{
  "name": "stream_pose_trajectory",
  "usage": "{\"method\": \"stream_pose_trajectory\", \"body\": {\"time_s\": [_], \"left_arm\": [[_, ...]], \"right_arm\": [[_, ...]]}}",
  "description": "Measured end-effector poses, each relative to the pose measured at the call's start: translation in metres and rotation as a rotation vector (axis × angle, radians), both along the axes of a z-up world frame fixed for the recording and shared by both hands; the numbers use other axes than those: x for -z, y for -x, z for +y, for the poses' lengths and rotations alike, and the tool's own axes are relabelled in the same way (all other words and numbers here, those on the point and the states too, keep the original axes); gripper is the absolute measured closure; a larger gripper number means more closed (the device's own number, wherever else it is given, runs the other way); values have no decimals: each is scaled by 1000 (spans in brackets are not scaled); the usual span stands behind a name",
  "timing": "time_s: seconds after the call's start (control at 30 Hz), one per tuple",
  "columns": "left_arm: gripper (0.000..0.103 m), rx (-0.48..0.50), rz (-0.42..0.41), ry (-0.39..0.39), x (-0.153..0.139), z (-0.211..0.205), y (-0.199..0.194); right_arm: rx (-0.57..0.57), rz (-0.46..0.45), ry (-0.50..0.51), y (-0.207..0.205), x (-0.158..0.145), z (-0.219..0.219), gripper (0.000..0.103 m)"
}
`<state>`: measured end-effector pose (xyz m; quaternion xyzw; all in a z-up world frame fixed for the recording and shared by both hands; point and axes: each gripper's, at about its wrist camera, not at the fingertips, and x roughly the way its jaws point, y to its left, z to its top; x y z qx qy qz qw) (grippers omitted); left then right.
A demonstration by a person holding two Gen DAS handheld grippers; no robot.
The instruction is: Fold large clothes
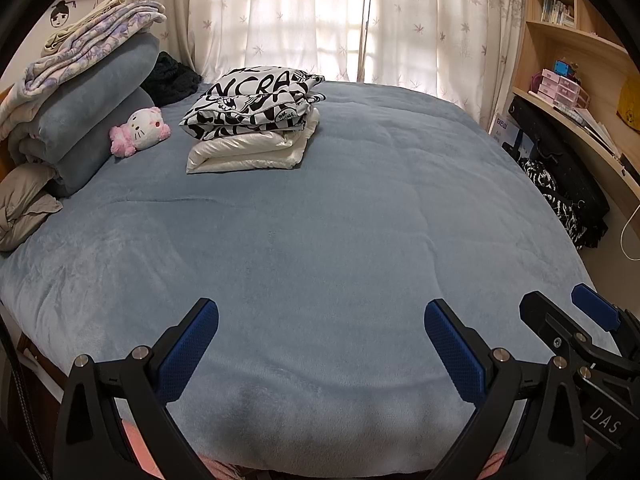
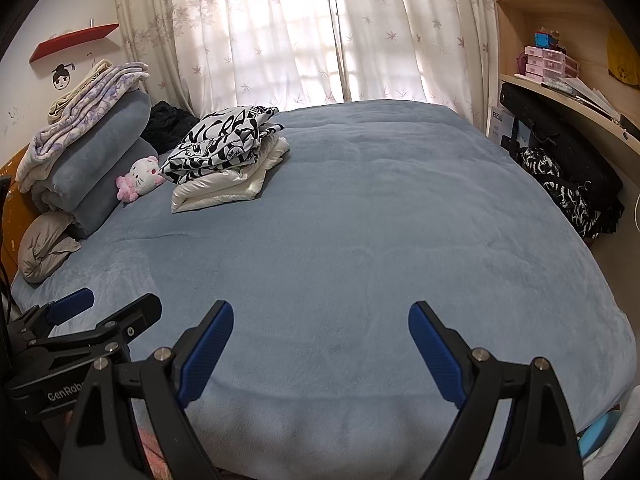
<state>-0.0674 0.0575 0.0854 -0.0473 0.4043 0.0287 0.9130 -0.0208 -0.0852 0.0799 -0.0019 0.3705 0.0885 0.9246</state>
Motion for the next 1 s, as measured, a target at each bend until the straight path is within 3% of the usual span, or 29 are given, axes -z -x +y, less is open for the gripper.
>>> {"method": "stream_pose_trajectory", "body": {"time_s": [1.0], "left_arm": [[2,-8,-3,7,5,9,5]], "right_arm": [[6,12,5,5,8,2,13]]}}
